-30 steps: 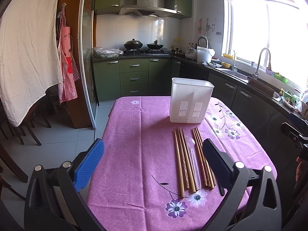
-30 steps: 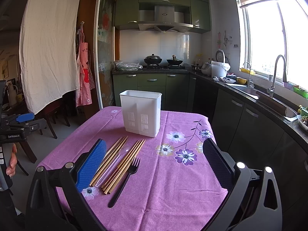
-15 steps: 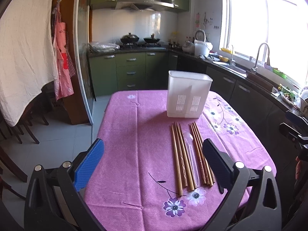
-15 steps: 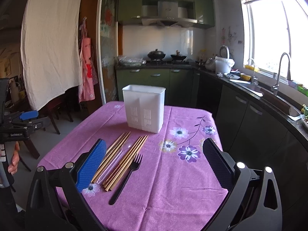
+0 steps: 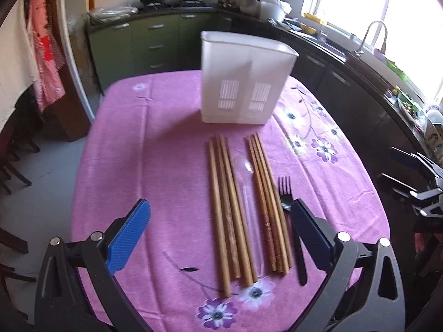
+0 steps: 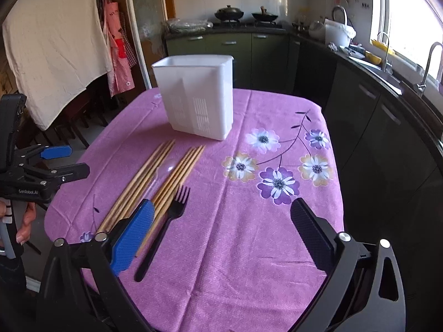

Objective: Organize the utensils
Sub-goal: 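Grasp the clear plastic spoon with the left tool while the right tool approaches the black fork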

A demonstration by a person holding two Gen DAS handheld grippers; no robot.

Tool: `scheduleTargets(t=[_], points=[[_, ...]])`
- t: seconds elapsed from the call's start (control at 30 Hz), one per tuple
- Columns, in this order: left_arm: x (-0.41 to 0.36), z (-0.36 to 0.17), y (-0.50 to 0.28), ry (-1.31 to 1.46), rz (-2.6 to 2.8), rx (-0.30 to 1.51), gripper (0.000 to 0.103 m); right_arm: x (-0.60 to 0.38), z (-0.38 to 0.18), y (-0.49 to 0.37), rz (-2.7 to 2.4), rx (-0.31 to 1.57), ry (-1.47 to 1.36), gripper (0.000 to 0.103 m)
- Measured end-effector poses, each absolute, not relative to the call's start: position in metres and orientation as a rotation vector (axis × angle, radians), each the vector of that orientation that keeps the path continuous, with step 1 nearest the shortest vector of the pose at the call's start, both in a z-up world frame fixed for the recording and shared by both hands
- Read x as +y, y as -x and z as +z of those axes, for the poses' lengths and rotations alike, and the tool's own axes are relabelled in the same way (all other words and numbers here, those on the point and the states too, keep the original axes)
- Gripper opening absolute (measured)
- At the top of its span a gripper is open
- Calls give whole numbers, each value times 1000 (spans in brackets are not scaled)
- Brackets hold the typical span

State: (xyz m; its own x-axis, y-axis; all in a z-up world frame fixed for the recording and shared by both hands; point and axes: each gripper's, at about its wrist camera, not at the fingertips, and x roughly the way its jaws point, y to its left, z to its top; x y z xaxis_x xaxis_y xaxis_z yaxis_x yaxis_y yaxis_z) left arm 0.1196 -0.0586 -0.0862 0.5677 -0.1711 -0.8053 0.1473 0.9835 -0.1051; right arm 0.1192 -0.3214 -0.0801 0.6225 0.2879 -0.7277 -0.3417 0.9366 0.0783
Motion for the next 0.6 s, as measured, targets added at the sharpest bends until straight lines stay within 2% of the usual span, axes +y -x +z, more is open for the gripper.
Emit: scheduleTargets(t=[0.07,0.23,0.33,0.4,0.53,0.6], points=[[-71,-93,-130,11,-206,997,72,-325,-87,-129,354,842,48,88],[-99,-111,-151,-24,-265,1094,60,-329,-103,-145,339,890,34,73],[-112,-125,-167,-40,-273,1151,42,-330,-110,-151,333,903,38,67],[-116,-132,-174,-33,-274,1183,35,-331,-114,-153,331,908,40,61],[-119,-141,-189,-21,-276,1225,16,-331,-117,-156,326,911,51,58],[-121,-146,-196,-32,-260,1235,13,-331,-118,-156,325,913,51,58]])
